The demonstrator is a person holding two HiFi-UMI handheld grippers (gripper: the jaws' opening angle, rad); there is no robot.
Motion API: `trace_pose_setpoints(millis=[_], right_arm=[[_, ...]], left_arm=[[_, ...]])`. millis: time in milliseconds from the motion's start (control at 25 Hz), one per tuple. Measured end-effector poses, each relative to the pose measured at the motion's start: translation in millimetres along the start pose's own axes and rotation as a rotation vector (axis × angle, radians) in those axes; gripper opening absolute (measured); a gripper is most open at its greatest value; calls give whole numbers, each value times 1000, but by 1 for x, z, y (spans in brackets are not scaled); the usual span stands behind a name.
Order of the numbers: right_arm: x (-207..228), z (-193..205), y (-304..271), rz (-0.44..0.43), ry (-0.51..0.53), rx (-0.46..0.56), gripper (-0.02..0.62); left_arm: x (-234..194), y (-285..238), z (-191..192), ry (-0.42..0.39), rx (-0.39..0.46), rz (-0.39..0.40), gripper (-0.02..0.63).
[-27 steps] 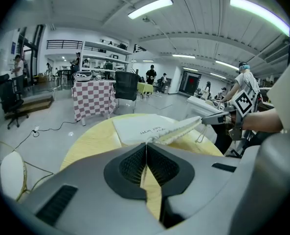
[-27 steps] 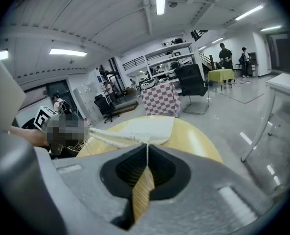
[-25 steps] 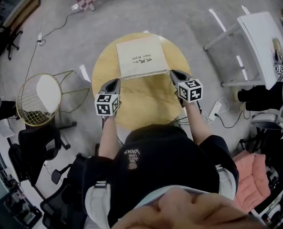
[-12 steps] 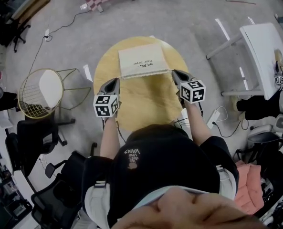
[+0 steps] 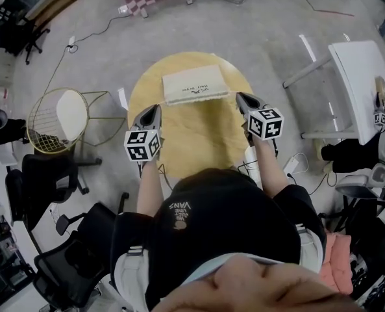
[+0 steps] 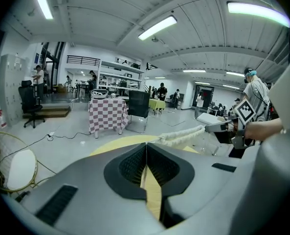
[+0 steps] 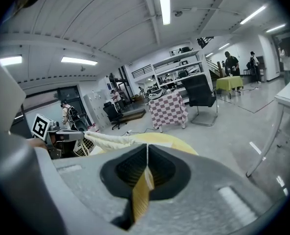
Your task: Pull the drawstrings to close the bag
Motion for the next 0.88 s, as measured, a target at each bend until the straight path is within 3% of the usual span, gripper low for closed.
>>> trace_pose_setpoints(millis=[320, 880], right_arm=[[5, -11, 7, -15, 14, 12, 2], [8, -26, 12, -27, 11, 45, 2]], left_arm=[[1, 8, -7, 9, 27, -42, 17], [-5, 24, -26, -46, 38, -105, 15]])
Point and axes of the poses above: the fingertips, and each gripper's own axes: y backward along the fingers, x to its right, z out of its underside, the point moved 2 cm from there along y, backward along the fingers, and after that the axes turned 8 degrees about -x, right-handed, at the moved point
